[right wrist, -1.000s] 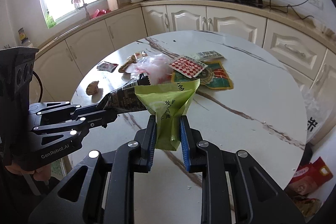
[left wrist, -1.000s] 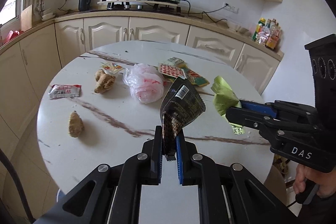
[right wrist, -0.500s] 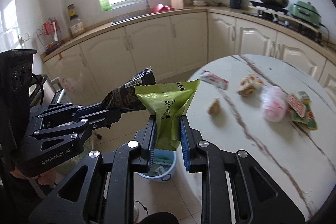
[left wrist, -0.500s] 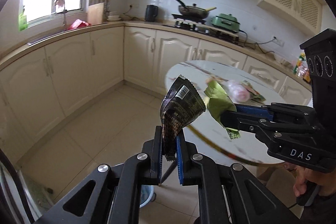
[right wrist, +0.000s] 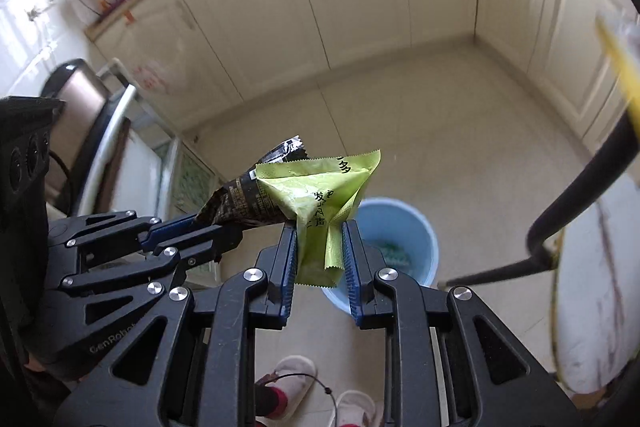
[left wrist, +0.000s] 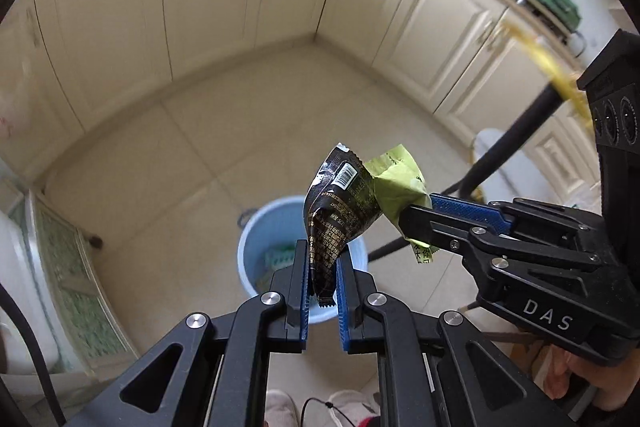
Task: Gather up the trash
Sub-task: 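Carry both packets over the blue bucket and open both grippers, then withdraw both tools from the bucket and return toward the table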
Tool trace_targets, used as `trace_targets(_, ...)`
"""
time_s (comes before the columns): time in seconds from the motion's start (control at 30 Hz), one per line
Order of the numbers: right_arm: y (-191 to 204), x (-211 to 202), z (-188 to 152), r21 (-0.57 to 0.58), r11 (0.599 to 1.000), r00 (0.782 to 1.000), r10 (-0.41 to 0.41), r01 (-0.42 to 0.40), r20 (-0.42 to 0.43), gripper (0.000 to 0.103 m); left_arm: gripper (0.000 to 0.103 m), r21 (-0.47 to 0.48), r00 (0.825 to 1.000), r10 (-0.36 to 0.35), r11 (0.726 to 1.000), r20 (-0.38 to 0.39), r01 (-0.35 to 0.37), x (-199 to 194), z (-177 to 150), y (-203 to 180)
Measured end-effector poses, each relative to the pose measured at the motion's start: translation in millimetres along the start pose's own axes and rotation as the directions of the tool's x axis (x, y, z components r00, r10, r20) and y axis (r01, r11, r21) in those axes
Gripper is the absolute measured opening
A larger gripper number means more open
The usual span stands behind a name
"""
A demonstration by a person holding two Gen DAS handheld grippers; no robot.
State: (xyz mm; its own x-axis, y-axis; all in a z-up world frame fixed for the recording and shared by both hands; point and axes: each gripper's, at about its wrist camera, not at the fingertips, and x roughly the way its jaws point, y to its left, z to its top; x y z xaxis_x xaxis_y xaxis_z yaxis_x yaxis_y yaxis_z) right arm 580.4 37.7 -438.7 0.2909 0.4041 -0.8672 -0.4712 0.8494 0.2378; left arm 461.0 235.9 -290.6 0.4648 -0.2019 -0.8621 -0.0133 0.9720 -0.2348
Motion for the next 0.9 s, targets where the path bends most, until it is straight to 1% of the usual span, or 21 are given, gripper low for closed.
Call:
trace_targets(0.07, -18.0, 37.3, -2.0, 0.044, 0.999, 0.998, -0.008, 0.011, -0.058, 0.022, 0.008, -0.013, 0.998, -0.006, 1.000, -0.069, 0.005, 31.6, 0.7, 8.6)
trace_targets(0.13, -33.7, 67.3, -4.8, 0.083, 0.996, 0.995, -0.006, 0.014, -0.100, 0.022, 0.008, -0.018, 0.991, 0.009, 1.000, -0.133, -0.011, 60.3, -1.1, 13.2)
trace_targets(0.23, -60.1, 108.3, -10.9, 0.144, 0.990, 0.988, 0.025, -0.003, -0.153, 0.024, 0.008, -0.040, 0.978, 0.009, 0.999, -0.209, -0.018, 97.3, -3.2, 23.7)
trace_targets(0.3, -76.7, 129.5, -14.4, 0.169, 0.986, 0.983, 0.032, -0.001, -0.180, 0.029, 0.008, -0.058, 0.969, 0.008, 0.998, -0.246, -0.022, 116.9, -2.6, 30.4)
trace_targets(0.37, -87.9, 143.1, -17.5, 0.184, 0.983, 0.980, 0.036, 0.001, -0.196, 0.038, 0.009, -0.066, 0.961, 0.011, 0.997, -0.276, -0.031, 133.2, 2.8, 34.5)
trace_targets(0.4, -91.5, 149.4, -17.7, 0.187, 0.982, 0.979, 0.037, 0.001, -0.199, 0.038, 0.010, -0.064, 0.958, 0.019, 0.997, -0.287, -0.039, 139.8, 3.1, 36.4)
trace_targets(0.5, -102.8, 159.1, -18.7, 0.206, 0.978, 0.978, 0.030, 0.013, -0.206, 0.040, 0.016, -0.067, 0.949, 0.024, 0.997, -0.315, -0.047, 153.8, 9.5, 31.0)
trace_targets(0.53, -107.1, 158.0, -19.2, 0.211, 0.977, 0.978, 0.026, 0.018, -0.206, 0.042, 0.020, -0.069, 0.946, 0.024, 0.996, -0.324, -0.049, 158.4, 11.2, 32.0)
trace_targets(0.57, -111.2, 158.5, -20.4, 0.217, 0.976, 0.978, 0.027, 0.018, -0.205, 0.045, 0.023, -0.070, 0.943, 0.034, 0.996, -0.331, -0.060, 161.2, 21.6, 32.2)
trace_targets(0.6, -113.2, 161.5, -20.1, 0.226, 0.974, 0.979, 0.032, 0.015, -0.204, 0.046, 0.027, -0.070, 0.942, 0.042, 0.995, -0.332, -0.069, 164.1, 25.4, 29.9)
trace_targets(0.63, -113.9, 160.5, -21.0, 0.228, 0.973, 0.979, 0.028, 0.019, -0.201, 0.046, 0.033, -0.074, 0.942, 0.047, 0.994, -0.333, -0.075, 166.3, 31.2, 29.4)
trace_targets(0.67, -114.4, 159.5, -19.7, 0.228, 0.973, 0.980, 0.022, 0.024, -0.198, 0.046, 0.037, -0.079, 0.941, 0.049, 0.994, -0.334, -0.079, 167.3, 40.4, 30.9)
trace_targets(0.7, -115.9, 157.7, -18.7, 0.228, 0.973, 0.980, 0.023, 0.022, -0.196, 0.047, 0.044, -0.088, 0.943, 0.049, 0.993, -0.329, -0.082, 167.3, 41.9, 27.0)
trace_targets(0.73, -116.4, 154.5, -17.7, 0.227, 0.974, 0.981, 0.022, 0.023, -0.194, 0.048, 0.047, -0.096, 0.946, 0.051, 0.992, -0.320, -0.085, 167.8, 42.6, 26.3)
trace_targets(0.8, -110.4, 148.1, -15.0, 0.215, 0.976, 0.983, 0.012, 0.028, -0.184, 0.049, 0.047, -0.103, 0.952, 0.058, 0.990, -0.300, -0.093, 159.3, 43.3, 23.0)
trace_targets(0.9, -96.8, 129.4, -8.4, 0.198, 0.980, 0.988, 0.013, 0.019, -0.156, 0.050, 0.048, -0.121, 0.964, 0.095, 0.984, -0.249, -0.128, 128.4, 40.3, 17.0)
